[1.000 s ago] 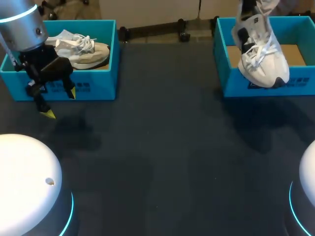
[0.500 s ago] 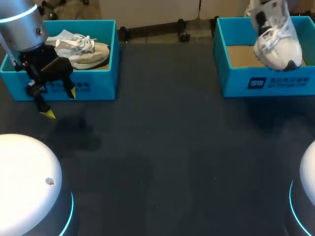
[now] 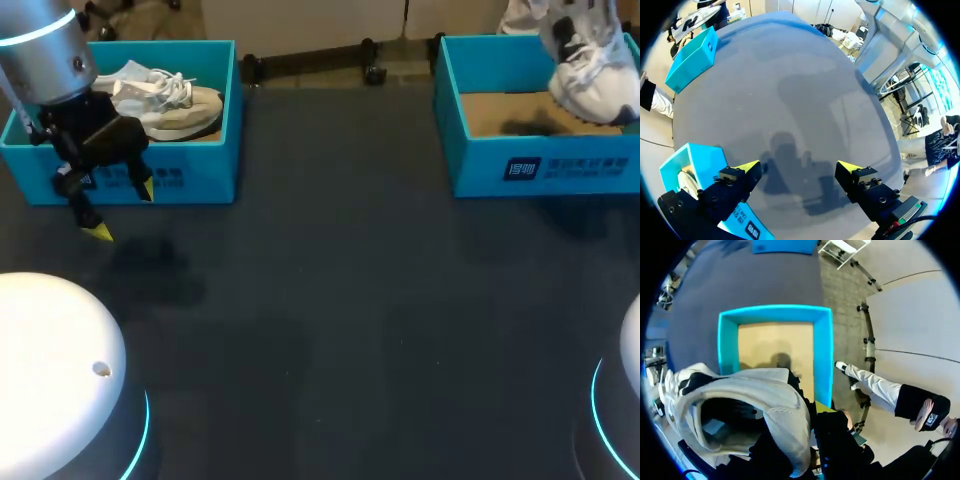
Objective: Take the shoe out of the shoebox, open the shoe tongue, remove and reinsert the insole, then place the shoe into the shoebox
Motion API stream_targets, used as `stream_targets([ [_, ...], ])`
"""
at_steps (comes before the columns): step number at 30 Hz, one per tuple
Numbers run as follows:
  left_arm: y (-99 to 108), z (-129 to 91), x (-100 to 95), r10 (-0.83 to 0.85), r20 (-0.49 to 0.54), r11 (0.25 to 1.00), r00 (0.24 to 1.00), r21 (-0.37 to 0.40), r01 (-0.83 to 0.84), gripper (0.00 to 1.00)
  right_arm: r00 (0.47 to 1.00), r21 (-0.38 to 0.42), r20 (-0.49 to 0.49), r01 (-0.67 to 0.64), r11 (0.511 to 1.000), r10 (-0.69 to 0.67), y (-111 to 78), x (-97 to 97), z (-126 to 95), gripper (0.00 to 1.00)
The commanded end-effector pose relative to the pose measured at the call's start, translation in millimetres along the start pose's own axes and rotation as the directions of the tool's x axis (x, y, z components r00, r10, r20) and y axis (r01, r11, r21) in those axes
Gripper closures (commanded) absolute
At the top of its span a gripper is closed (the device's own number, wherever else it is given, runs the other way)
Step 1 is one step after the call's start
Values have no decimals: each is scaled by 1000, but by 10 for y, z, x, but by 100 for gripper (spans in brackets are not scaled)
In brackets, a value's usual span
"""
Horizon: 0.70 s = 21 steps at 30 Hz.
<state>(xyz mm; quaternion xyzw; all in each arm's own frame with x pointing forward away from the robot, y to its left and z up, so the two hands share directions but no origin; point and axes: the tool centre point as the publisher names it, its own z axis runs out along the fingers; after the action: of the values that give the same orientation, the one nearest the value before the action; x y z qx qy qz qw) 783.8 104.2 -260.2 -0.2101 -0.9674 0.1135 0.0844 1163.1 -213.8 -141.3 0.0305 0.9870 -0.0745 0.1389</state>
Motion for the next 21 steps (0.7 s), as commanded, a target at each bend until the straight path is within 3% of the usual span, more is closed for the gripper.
stream_targets([
  [1, 3, -3, 1, 0, -1, 1000, 1000, -1, 0, 0, 1000, 6, -12, 0, 1000, 0, -130, -60, 34, 100],
  [6, 3, -3, 1, 0, -1, 1000, 1000, -1, 0, 0, 999, 26, 11, 34, 999, -34, -200, 4, 30, 100],
  [12, 3, -3, 1, 0, -1, 1000, 1000, -1, 0, 0, 993, 34, 13, -120, 992, 120, -399, 52, 212, 100],
  [17, 3, -3, 1, 0, -1, 1000, 1000, -1, 0, 0, 926, 95, 18, -377, 921, 377, -728, 79, 267, 100],
  [21, 3, -3, 1, 0, -1, 1000, 1000, -1, 0, 0, 836, 144, 33, -546, 825, 548, -961, 158, 227, 100],
])
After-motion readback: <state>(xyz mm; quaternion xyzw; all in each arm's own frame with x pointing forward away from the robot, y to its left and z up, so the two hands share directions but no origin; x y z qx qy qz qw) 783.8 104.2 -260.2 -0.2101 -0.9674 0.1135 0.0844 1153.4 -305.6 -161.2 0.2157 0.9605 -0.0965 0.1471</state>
